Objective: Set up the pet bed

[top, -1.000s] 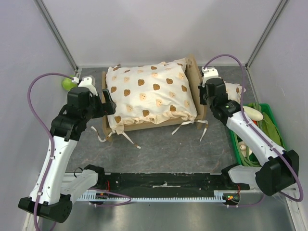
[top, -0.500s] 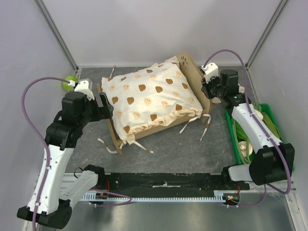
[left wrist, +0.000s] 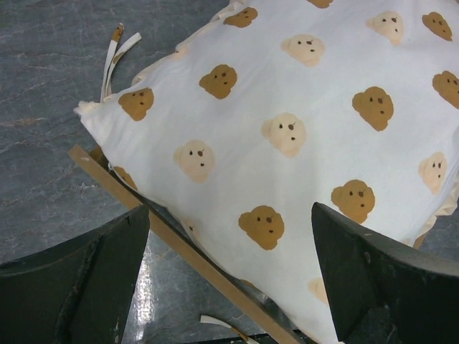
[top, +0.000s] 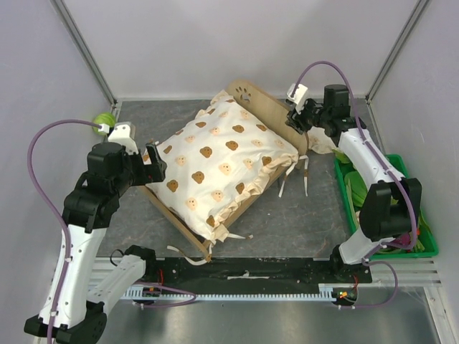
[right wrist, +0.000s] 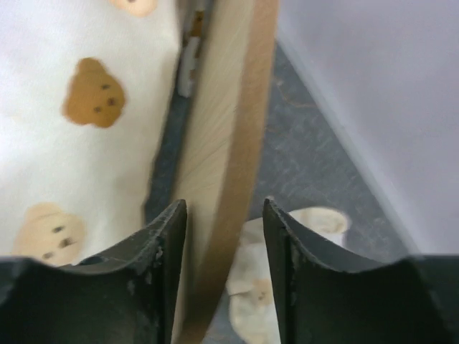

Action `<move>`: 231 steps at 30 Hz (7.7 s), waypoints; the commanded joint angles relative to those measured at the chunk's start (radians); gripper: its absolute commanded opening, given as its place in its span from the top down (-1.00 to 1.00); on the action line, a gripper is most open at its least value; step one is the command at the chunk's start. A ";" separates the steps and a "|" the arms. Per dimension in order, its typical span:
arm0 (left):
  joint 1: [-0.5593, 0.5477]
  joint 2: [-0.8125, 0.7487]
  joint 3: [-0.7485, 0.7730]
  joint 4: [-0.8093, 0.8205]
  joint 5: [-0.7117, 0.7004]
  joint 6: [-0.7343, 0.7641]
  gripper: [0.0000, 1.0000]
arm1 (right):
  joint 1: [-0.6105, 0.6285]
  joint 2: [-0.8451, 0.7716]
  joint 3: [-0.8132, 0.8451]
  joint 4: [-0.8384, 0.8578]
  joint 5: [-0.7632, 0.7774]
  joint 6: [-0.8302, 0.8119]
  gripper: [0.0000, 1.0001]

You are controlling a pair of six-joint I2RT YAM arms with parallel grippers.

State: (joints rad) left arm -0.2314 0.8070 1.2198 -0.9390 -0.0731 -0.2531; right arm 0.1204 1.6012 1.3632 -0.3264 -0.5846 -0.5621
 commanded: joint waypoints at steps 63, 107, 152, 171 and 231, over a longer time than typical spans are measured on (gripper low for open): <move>0.003 -0.095 -0.074 0.020 0.018 -0.046 -0.99 | 1.050 -0.198 -0.464 -0.120 1.260 2.059 -0.21; 0.003 -0.104 -0.013 -0.011 -0.010 -0.002 -0.99 | 0.581 -0.109 -0.276 0.043 0.780 0.075 1.00; 0.003 -0.092 -0.023 0.017 0.018 -0.046 -0.99 | 0.572 -0.817 -0.352 -0.505 1.259 1.936 -0.96; 0.004 -0.098 -0.052 0.037 0.021 -0.063 -0.99 | 0.943 -0.626 -0.432 -0.638 1.218 2.596 -0.96; 0.004 -0.126 -0.037 0.022 0.007 -0.025 -0.99 | 0.595 -0.322 -0.370 -0.215 1.476 1.712 1.00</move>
State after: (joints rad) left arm -0.2314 0.6968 1.1564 -0.9360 -0.0757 -0.3004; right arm 0.8158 1.2198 0.8940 -0.7132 0.7376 1.4902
